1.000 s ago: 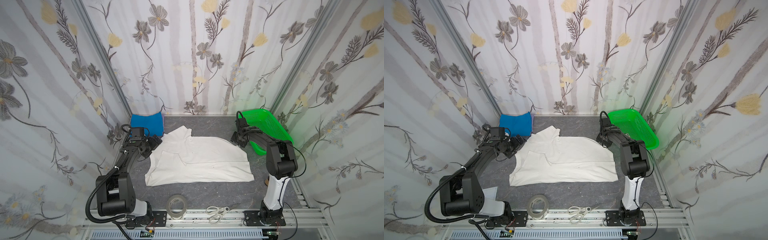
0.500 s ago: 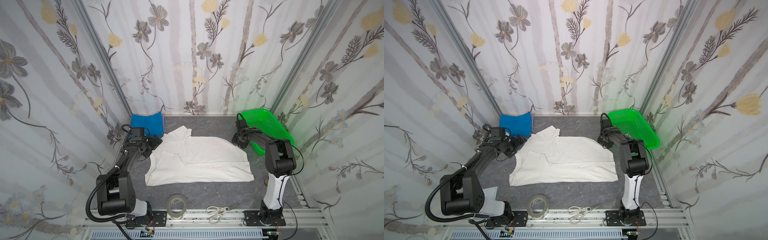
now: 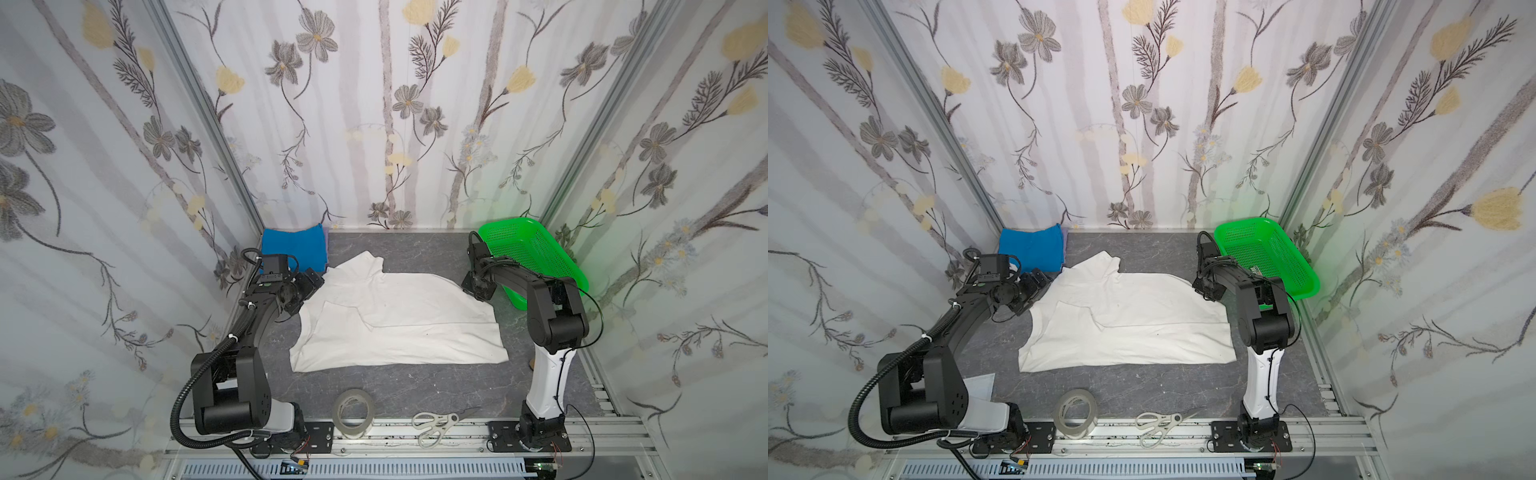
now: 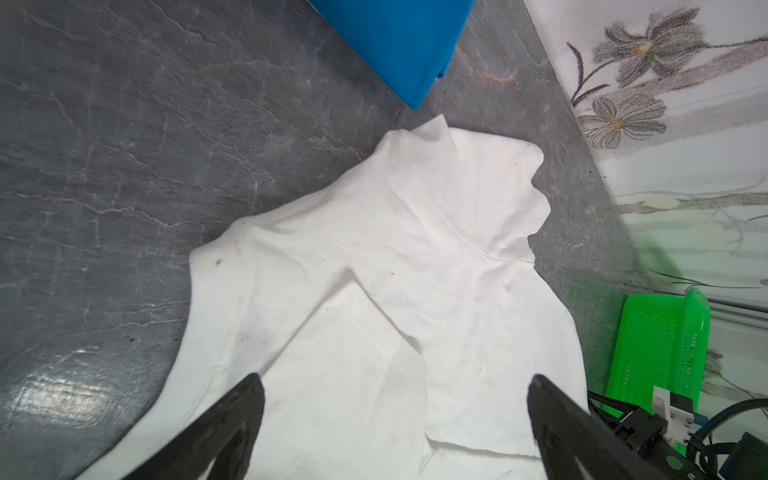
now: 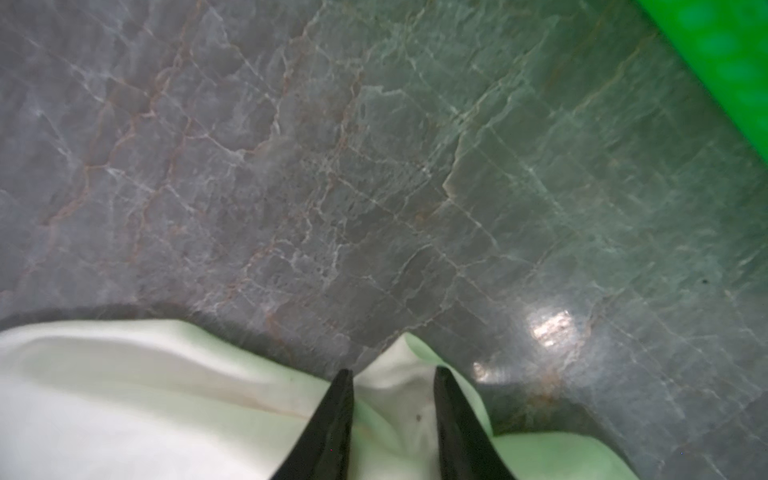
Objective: Fold and stack the t-shirts
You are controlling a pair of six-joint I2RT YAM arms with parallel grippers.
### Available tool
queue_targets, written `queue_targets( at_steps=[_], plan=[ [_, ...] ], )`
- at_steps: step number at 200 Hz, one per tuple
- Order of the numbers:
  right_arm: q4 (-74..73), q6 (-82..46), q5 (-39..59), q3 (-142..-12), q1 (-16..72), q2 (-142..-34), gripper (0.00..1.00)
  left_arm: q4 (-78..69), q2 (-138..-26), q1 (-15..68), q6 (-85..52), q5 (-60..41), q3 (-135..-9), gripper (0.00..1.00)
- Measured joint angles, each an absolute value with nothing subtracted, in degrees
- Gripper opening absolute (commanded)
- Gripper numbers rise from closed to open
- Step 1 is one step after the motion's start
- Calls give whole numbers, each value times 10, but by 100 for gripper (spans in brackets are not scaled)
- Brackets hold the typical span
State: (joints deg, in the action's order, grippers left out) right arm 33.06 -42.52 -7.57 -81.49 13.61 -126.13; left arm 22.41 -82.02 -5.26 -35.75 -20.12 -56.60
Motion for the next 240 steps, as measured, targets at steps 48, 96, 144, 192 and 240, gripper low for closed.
queue_targets(
  at_steps=[48,96,144,192,240],
  plan=[
    [340,-423,-83,-840,144,-1274,0,224,-813,-57,-356,-201,-562,100],
    [376,-396,-159,-912,151,-1225,0,223,-811,-58,-356,-201,-562,100],
    [379,-378,-195,-875,153,-1186,0,223,-808,-58,-356,-202,-563,100],
    [371,-362,-180,-871,166,-1200,0,216,-801,-55,-360,-205,-558,100],
    [353,-353,-165,-871,198,-1219,10,191,-809,0,-378,-214,-510,100]
  ],
)
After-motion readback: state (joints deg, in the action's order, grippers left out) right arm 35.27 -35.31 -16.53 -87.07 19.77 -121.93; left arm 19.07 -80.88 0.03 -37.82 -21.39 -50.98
